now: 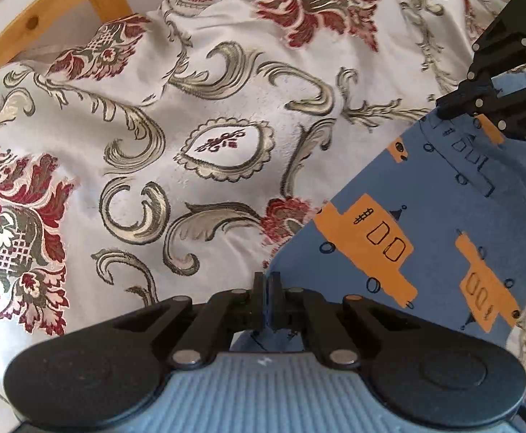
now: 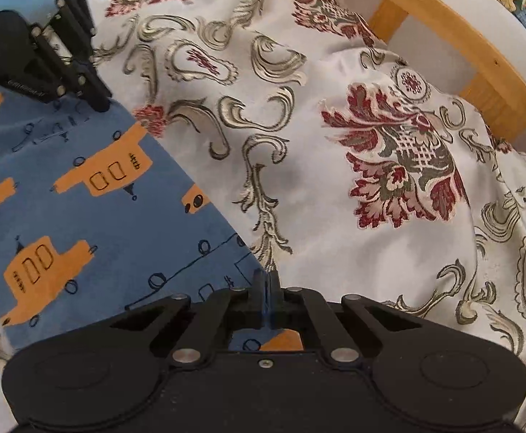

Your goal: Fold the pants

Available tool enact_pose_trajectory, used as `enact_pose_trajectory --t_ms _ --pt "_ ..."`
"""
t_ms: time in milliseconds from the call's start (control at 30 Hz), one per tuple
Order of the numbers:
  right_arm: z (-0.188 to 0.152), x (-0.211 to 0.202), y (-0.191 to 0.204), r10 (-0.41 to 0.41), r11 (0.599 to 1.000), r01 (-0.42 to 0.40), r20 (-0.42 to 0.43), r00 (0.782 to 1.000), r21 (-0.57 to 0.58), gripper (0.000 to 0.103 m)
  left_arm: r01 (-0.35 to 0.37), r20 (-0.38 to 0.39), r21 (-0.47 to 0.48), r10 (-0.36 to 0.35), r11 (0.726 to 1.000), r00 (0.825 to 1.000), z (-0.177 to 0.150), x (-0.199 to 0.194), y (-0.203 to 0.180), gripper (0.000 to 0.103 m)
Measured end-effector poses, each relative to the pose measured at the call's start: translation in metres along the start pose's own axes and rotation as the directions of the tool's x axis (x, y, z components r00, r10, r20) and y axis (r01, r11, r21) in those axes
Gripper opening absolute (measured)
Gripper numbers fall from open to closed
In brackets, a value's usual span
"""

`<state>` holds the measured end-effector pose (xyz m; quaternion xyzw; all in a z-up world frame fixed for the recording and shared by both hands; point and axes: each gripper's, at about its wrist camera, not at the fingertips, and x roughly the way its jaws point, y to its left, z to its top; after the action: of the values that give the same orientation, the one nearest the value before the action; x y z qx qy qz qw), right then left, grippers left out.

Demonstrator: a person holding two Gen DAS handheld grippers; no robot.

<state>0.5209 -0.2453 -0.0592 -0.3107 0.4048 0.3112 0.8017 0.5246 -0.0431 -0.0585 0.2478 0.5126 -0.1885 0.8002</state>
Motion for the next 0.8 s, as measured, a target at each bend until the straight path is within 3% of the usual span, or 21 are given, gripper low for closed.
enact_pose_trajectory --t_ms 267,367,433,500,600,733,800 --pt "0.0 0.004 0.004 -0.006 1.0 0.006 -0.014 1.0 0.022 0.0 0.016 0.001 -0.02 -0.016 1.0 1.0 -0.005 0.01 0.002 0.001" --pt "0.001 0.002 0.005 -0.007 1.0 0.007 -0.012 1.0 0.03 0.007 0.048 0.004 -0.031 -0.047 0.998 0.999 -0.008 0.007 0.006 0.005" --pt "0.002 -0.002 0.003 -0.003 0.999 0.003 -0.002 1.0 0.053 0.02 0.077 0.009 -0.051 -0.076 0.996 0.997 -0.01 0.003 0.011 0.011" --pt "0.002 -0.008 0.001 0.002 0.997 -0.003 0.016 1.0 0.082 0.026 0.091 0.019 -0.084 -0.09 0.992 0.996 -0.013 -0.002 0.016 0.016" --pt "0.004 -0.023 0.001 0.032 0.993 -0.036 0.038 0.999 0.113 0.05 0.108 0.023 -0.114 -0.106 0.988 0.994 -0.02 -0.015 0.025 0.034" --pt "0.01 -0.043 0.011 0.108 0.989 -0.116 0.082 0.991 0.093 0.084 0.104 0.064 -0.083 -0.099 0.991 0.993 -0.037 -0.046 0.044 0.06" --pt "0.014 -0.048 0.018 0.158 0.982 -0.166 0.094 0.983 0.085 0.095 0.125 0.074 -0.076 -0.119 0.989 0.99 -0.049 -0.058 0.057 0.07"
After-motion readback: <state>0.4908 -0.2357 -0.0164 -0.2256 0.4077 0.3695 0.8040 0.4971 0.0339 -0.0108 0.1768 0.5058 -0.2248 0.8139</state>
